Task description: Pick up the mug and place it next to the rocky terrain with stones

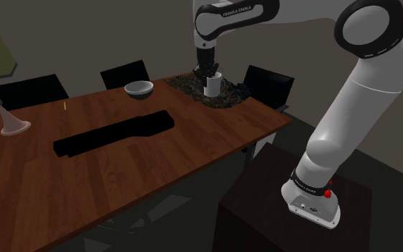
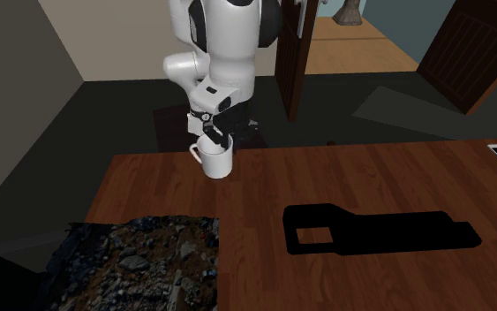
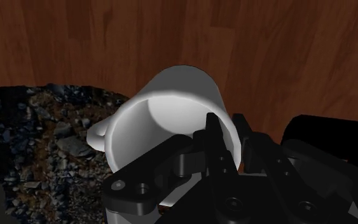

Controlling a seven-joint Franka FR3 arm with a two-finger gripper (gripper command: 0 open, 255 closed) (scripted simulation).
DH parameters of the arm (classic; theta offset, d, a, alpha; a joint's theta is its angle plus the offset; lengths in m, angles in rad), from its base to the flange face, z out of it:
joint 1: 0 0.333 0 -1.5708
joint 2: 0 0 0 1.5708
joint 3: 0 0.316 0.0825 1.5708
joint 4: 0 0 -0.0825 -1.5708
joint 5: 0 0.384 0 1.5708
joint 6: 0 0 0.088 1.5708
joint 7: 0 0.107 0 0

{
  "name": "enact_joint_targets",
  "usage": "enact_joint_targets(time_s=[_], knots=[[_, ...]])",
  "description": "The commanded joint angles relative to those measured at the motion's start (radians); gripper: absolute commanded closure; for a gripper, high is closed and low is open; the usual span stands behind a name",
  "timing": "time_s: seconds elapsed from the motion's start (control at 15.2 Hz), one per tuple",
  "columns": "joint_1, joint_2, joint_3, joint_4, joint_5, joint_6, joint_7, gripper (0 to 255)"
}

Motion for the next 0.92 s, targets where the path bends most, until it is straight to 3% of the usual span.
enact_joint_targets(time_s=[0.0,0.86], knots=[[-0.023,-0.025,-0.026,-0.03,0.0,0.008,-0.049,255],[-0.163,-0.085,-0.202,-0.1,-0.025,0.04,-0.356,255]])
